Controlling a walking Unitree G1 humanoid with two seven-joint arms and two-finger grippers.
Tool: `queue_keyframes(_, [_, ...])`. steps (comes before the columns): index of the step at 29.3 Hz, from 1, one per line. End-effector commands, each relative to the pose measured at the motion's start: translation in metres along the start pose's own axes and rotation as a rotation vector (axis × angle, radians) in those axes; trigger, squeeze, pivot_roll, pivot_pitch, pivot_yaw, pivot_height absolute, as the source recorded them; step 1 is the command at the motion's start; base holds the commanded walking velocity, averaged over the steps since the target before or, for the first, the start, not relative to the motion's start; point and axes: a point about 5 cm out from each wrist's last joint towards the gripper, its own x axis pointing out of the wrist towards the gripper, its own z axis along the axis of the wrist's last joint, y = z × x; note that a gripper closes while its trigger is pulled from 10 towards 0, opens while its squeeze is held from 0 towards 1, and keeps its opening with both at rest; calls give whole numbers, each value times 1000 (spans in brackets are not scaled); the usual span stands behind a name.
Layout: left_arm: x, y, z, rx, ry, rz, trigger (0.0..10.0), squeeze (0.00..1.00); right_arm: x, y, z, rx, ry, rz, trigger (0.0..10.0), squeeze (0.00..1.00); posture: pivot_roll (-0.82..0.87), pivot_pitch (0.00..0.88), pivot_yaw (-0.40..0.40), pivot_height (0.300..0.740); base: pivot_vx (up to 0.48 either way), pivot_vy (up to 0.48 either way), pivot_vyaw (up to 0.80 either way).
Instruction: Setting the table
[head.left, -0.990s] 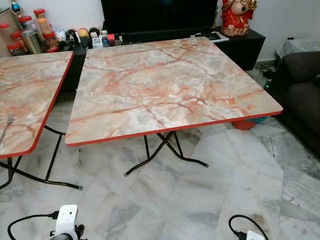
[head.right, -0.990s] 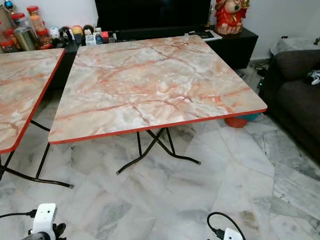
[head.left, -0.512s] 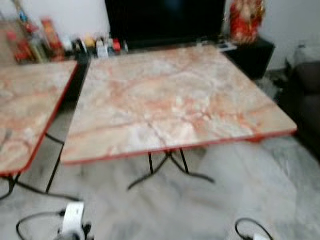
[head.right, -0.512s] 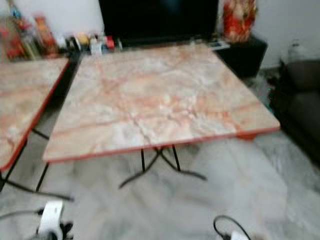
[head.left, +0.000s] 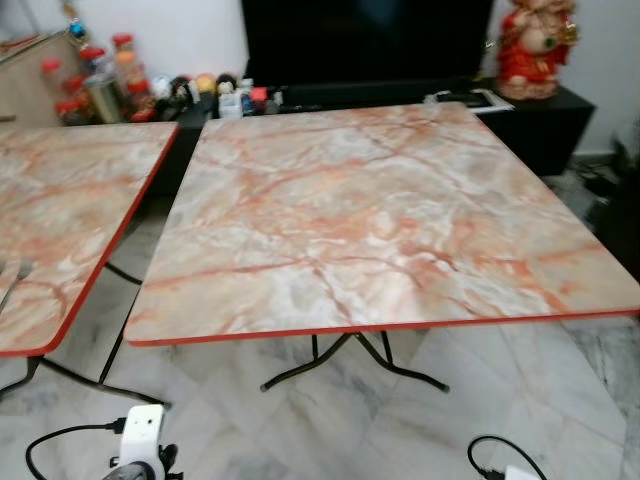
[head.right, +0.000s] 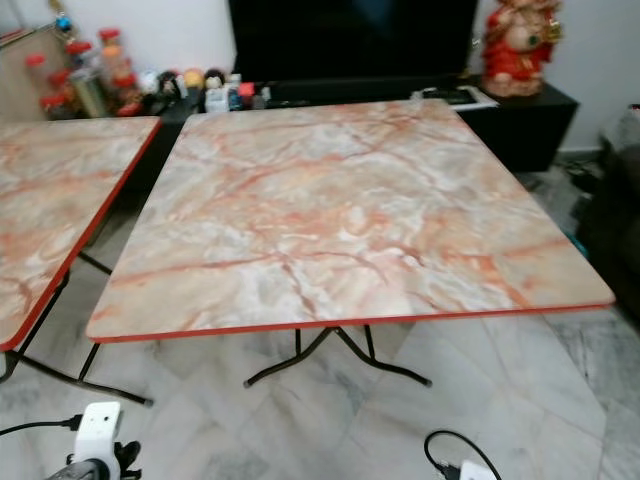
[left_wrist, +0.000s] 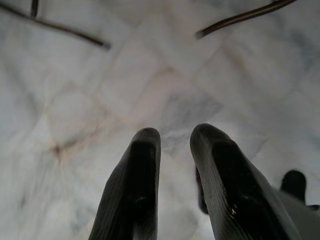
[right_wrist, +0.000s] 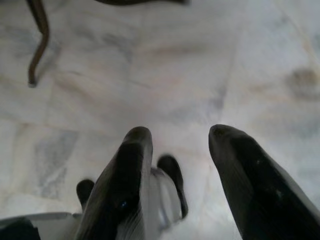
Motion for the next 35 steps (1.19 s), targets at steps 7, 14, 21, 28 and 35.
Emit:
queue_keyframes(7, [-2, 5, -5, -34, 21, 13, 10000, 0, 0, 7, -6, 22, 16, 24, 10000, 0, 11, 0, 10, 736, 0, 0, 0])
queue_keyframes(14, [-2, 7, -5, -31, 25, 13, 10000, 0, 0, 8, -7, 26, 15, 26, 10000, 0, 11, 0, 14, 736, 0, 0, 0])
queue_keyframes(21, [-2, 7, -6, -27, 27, 10, 10000, 0, -1, 8, -8, 21, 16, 26, 10000, 0, 6, 0, 17, 736, 0, 0, 0])
queue_keyframes(28, [-3, 7, -7, -22, 32, 9, 10000, 0, -1, 7, -9, 18, 19, 26, 10000, 0, 1, 0, 20, 736, 0, 0, 0])
queue_keyframes(35, [-3, 7, -9, -17, 36, 7, 10000, 0, -1, 6, -10, 15, 21, 26, 10000, 0, 2, 0, 15, 736, 0, 0, 0])
